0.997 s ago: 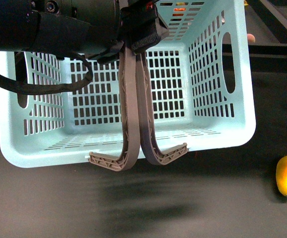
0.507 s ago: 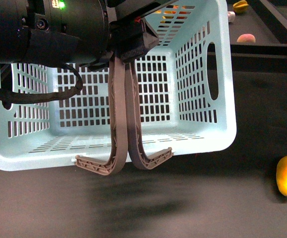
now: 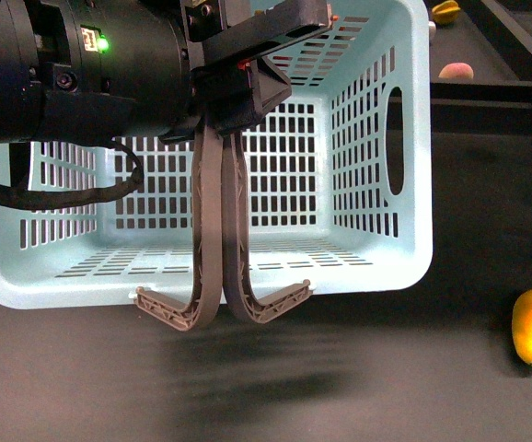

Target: Pick mango with right arm and hold basket with left

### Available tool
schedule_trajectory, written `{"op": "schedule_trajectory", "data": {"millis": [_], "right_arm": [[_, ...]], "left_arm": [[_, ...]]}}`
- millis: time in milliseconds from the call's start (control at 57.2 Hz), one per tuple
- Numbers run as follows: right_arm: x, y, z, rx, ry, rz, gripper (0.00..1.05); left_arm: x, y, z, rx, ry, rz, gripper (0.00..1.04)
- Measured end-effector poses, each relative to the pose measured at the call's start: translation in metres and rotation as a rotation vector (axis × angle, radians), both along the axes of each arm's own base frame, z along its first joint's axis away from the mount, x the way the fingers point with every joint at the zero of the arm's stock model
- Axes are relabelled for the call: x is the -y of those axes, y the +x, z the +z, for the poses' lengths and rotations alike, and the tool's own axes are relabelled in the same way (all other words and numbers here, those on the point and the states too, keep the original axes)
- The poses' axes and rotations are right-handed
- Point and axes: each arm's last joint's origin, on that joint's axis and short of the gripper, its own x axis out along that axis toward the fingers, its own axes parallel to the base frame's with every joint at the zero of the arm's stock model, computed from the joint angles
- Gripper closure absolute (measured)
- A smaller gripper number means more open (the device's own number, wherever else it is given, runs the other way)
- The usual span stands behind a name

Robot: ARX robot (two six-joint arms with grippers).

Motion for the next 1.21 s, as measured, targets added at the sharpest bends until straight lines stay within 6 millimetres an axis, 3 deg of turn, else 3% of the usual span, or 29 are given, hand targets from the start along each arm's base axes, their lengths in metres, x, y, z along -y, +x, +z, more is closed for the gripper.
{"op": "schedule_trajectory", "data": {"millis": [1206], "right_arm": [[0.0001, 0.0003, -0.0012, -0.030, 0.019, -0.043, 0.08]], "left_arm": [[-0.0011, -0.0005, -0.0027, 0.004, 0.017, 0.005, 0.96]]}}
